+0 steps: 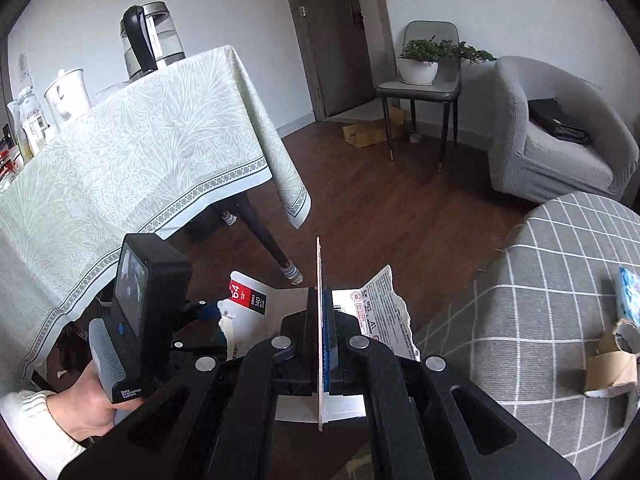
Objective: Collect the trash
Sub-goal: 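Carry the paper ball in the left tool and the box in the right tool to the teal bin, then open the left tool and right tool over the bin, dropping paper ball and box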
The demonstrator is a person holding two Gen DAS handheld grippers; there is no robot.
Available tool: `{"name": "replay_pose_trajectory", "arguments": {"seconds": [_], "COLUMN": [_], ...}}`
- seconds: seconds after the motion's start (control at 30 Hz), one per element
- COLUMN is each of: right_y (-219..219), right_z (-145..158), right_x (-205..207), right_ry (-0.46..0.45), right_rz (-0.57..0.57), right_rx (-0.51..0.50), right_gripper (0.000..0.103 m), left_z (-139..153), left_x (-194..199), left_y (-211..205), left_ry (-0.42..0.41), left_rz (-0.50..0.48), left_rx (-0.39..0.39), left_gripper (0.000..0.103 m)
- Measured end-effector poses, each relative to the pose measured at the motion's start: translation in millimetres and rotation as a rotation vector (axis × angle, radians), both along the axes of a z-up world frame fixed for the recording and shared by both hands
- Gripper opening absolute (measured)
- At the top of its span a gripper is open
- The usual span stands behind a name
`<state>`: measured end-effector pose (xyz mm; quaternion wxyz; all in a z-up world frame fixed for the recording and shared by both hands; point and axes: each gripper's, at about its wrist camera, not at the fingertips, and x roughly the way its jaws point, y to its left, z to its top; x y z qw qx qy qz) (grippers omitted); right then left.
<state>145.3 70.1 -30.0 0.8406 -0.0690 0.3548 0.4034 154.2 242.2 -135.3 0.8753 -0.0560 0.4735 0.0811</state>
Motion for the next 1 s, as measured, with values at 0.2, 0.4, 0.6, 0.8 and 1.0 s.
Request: {"name": "replay_pose_trajectory", "arguments": {"seconds": [0.2, 0.4, 0.6, 0.8, 1.0], "right_y": [40.5, 64.0, 80.3, 95.7, 113.3], "right_z": [-21.3, -44.5, -57.8, -70.8, -89.1], "right_x": [10.5, 21.7, 31.3, 39.6, 46.6], "right_ry": [0.034, 0.072, 0.093, 0.112, 0.142], "right_rz": [0.03, 0.041, 0.044, 0.053, 0.062], "right_rx": [-0.055, -0.094, -0.117, -0.141, -0.177], "right_gripper": [0.001, 0.001, 0.001, 0.001, 0.001], "left_z": [-30.2, -54.6, -77.2, -89.4, -83.5], "left_x": [4.2, 9.8, 12.9, 15.5, 12.9], "left_y": [15.2, 31.3, 41.7, 50.6, 57.0], "left_ry": [0.078, 0.158, 0.226, 0.257, 0.257], "left_rz": [0.003, 0.019, 0.014, 0.016, 0.011], "left_rx": [-0.051, -0.101, -0.107, -0.126, -0.129], "left_gripper": [0.049, 0.049, 0.049, 0.05, 0.062]}}
